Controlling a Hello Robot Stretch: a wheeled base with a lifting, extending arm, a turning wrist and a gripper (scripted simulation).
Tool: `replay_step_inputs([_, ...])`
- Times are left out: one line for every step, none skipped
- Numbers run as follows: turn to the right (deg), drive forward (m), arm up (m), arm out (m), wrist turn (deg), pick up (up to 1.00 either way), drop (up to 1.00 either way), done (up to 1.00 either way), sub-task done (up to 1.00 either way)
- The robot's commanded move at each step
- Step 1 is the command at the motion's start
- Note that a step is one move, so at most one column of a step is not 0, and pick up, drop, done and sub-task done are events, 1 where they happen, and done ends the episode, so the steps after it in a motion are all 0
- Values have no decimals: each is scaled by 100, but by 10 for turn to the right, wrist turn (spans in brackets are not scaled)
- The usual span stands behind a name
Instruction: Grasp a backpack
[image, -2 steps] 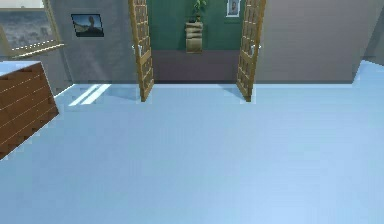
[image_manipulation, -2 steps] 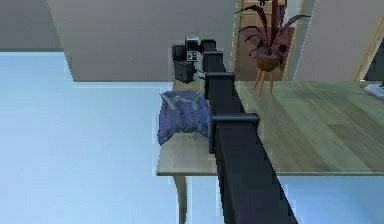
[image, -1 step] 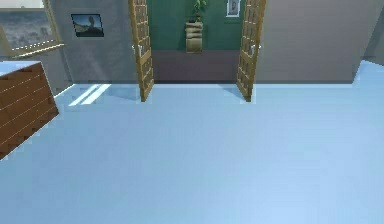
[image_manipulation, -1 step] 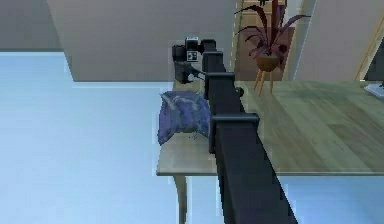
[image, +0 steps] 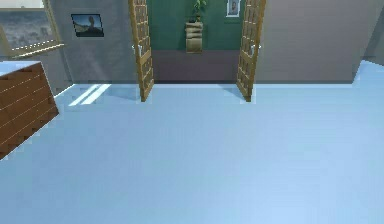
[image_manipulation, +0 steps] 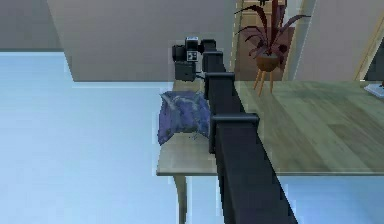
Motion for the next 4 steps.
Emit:
replay_step_inputs([0,0,0,0,0,100,0,0,0])
replay_step_inputs([0,0,0,0,-30,0,0,0,0])
replay_step_inputs([0,0,0,-8,0,0,0,0,0])
replay_step_inputs([0,0,-22,0,0,0,0,0,0])
